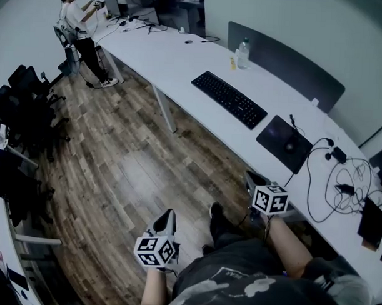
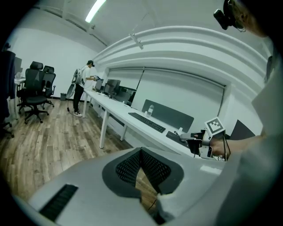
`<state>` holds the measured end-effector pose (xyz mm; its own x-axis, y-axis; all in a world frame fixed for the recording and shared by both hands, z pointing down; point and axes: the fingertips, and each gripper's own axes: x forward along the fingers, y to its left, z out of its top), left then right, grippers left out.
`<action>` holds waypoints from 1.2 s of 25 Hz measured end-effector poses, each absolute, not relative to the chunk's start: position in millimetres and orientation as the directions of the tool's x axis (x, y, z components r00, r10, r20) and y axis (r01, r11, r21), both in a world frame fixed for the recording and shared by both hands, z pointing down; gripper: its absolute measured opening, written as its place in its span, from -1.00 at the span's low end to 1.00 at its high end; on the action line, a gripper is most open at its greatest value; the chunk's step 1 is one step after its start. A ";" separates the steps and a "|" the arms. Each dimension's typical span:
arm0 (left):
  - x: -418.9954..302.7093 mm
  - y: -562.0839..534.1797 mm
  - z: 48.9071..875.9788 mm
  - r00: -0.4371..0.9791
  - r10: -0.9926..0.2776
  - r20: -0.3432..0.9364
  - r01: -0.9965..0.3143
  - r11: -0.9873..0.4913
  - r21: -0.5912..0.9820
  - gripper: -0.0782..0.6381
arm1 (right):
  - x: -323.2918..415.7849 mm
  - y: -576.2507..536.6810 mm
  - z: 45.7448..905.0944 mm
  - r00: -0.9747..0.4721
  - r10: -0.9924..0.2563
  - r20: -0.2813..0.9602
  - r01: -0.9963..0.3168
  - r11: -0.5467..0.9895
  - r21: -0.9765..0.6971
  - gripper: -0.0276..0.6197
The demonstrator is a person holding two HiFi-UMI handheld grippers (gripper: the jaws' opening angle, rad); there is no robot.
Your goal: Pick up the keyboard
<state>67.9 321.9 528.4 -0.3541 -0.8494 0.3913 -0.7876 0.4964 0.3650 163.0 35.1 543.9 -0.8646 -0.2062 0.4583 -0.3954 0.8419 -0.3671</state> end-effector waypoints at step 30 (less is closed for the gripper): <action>-93.4 55.3 492.1 -0.182 -0.876 0.447 -0.912 0.321 0.256 -0.78 | 49.6 -207.2 588.6 -0.844 -0.309 0.438 -0.534 0.409 -0.740 0.12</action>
<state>-93.4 55.3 492.1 -0.1823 -0.8758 0.4469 -0.9119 0.3206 0.2564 49.6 -207.2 588.6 -0.8442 -0.3092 0.4379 -0.5337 0.4085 -0.7404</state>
